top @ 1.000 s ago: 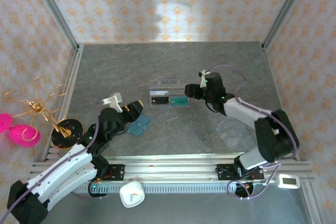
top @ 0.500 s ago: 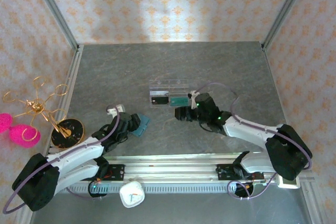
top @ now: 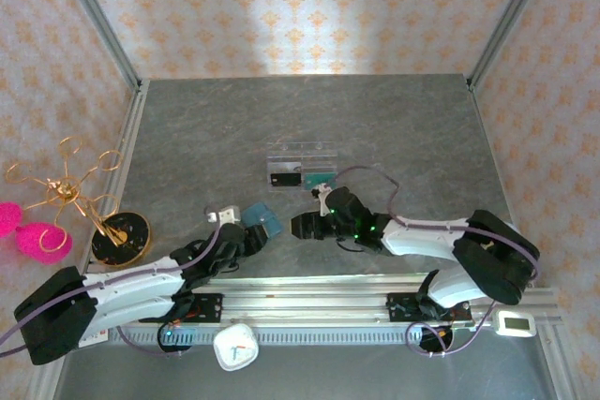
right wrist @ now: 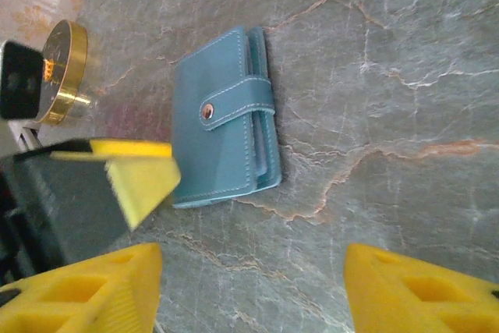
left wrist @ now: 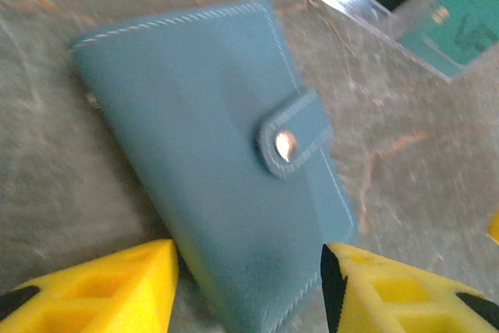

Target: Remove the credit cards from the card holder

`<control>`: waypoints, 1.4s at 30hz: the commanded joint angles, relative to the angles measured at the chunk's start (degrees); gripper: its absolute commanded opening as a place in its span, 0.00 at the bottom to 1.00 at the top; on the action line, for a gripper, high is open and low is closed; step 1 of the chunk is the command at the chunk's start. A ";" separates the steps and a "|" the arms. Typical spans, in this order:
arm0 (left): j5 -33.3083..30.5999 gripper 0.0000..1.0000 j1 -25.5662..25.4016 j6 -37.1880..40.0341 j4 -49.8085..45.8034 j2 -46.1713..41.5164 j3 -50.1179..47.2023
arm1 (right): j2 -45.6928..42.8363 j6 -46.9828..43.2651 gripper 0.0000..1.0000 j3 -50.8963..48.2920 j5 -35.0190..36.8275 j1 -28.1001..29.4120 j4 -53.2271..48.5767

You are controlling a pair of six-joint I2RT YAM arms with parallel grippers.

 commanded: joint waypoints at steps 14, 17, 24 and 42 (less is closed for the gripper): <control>-7.88 0.27 3.35 -0.57 -9.08 -11.51 -1.57 | 19.46 -6.53 0.60 17.75 6.11 4.46 -4.33; -5.04 0.25 5.23 0.81 -5.33 -9.87 -2.62 | 21.29 -8.62 0.59 19.91 7.78 5.67 -7.04; -2.18 0.18 6.50 2.74 -0.12 -3.35 -1.96 | 25.04 -9.10 0.52 21.78 6.09 7.28 -8.18; 9.57 0.58 6.39 5.16 9.61 -7.74 -0.43 | 7.51 -1.52 0.00 5.63 9.08 8.00 4.59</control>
